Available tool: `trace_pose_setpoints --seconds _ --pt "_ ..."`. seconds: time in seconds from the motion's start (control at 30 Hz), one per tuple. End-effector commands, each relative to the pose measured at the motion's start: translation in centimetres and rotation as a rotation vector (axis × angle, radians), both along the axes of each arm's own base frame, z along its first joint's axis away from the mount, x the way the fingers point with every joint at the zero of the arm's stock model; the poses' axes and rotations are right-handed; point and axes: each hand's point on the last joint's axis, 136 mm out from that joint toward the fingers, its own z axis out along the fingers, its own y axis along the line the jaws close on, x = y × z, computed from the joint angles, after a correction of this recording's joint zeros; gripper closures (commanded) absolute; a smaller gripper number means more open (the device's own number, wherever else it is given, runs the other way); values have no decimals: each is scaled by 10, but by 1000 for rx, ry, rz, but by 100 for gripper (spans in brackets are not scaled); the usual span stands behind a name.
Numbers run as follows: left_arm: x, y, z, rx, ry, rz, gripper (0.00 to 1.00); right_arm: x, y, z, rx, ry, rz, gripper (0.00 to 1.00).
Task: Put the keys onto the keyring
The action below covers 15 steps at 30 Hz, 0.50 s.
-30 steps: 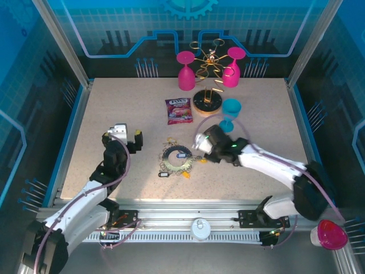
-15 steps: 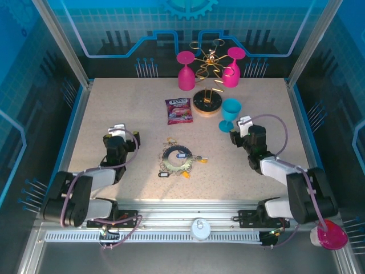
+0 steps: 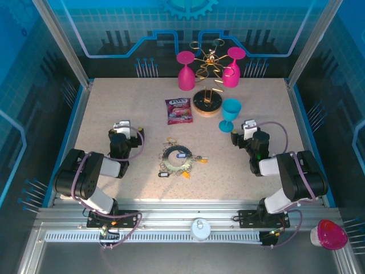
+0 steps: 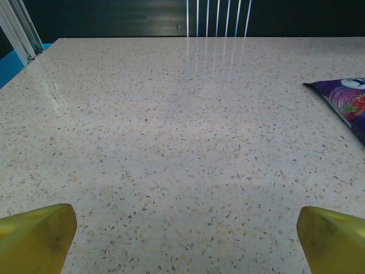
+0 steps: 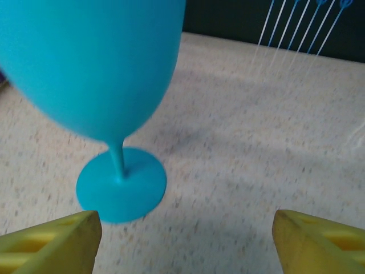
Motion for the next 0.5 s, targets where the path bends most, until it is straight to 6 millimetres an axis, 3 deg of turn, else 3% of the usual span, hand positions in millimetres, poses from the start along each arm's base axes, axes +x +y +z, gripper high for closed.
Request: trace_pose_setpoints --seconds 0.0,0.37,0.47 --pt "6 8 12 -5 -33 29 1 5 -11 6 21 -11 -56 19" --pt "12 12 7 -71 14 -5 1 7 -11 5 26 1 -51 12" --pt "12 12 8 -69 9 -6 1 7 -11 5 26 0 -48 4"
